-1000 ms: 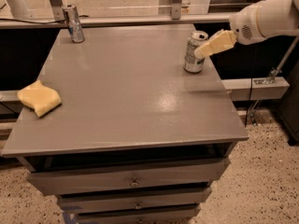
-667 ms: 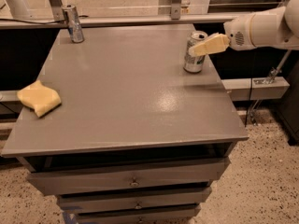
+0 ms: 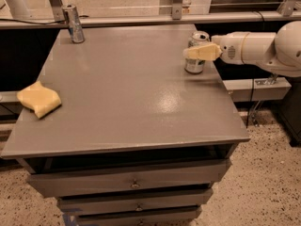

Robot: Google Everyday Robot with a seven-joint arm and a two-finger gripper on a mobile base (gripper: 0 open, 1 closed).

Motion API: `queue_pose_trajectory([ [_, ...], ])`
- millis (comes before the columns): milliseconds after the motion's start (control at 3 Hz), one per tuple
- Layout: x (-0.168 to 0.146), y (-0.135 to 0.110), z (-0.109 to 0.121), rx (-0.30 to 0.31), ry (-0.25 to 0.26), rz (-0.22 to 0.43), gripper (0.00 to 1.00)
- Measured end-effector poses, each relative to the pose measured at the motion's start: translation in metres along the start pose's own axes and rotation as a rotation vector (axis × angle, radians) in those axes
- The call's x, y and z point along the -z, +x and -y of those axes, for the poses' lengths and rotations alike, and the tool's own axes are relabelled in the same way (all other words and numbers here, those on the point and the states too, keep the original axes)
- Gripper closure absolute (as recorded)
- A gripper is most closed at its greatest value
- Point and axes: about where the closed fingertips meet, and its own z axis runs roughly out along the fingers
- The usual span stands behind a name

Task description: Move 7up can near sponge

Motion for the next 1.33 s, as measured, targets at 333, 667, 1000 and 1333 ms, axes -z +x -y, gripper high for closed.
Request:
queue_pose_trajectory([
  [333, -0.009, 0.004, -0.006, -0.041, -0.028, 0.048, 0.40],
  [667, -0.017, -0.009, -0.019, -0.030, -0.071, 0.086, 0.64],
  [1000, -0.024, -0.042, -0.048, 0.009, -0.142, 0.136, 0.87],
  [1333, -0.017, -0.085, -0.091, 0.030, -0.236, 0.190, 1.00],
])
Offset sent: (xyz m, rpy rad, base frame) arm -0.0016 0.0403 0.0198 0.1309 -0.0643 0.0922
